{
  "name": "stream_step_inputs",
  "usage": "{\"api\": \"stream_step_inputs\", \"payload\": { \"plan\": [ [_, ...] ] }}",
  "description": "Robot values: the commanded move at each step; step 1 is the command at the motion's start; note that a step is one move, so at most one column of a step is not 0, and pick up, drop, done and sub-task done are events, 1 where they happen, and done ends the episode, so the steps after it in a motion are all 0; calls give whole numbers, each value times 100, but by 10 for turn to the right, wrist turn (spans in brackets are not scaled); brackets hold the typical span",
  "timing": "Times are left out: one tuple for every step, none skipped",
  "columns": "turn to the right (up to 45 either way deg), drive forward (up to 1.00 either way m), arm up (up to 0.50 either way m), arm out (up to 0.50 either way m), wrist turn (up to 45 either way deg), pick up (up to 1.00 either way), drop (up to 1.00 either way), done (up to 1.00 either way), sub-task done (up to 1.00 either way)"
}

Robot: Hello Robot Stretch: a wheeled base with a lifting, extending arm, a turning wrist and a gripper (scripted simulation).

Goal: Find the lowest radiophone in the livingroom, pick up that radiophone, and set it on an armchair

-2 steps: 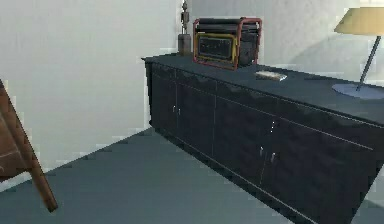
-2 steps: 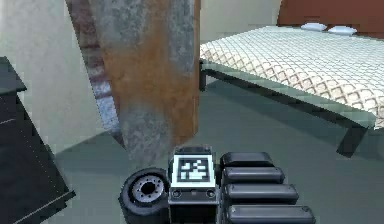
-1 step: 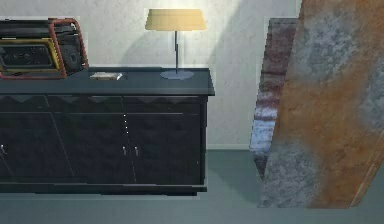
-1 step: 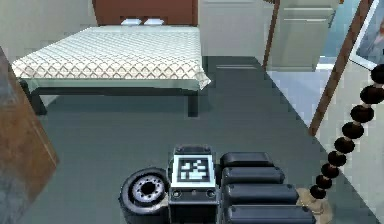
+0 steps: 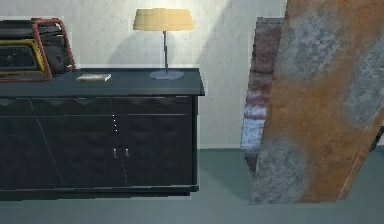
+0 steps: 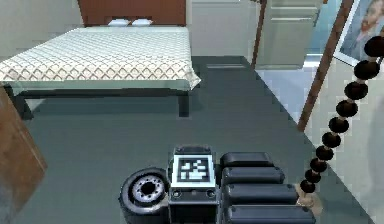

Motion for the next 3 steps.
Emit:
{"api": "stream_step_inputs", "payload": {
  "plan": [
    [-450, 0, 0, 0, 0, 0, 0, 0, 0],
    [-450, 0, 0, 0, 0, 0, 0, 0, 0],
    [-90, 0, 0, 0, 0, 0, 0, 0, 0]
  ]
}}
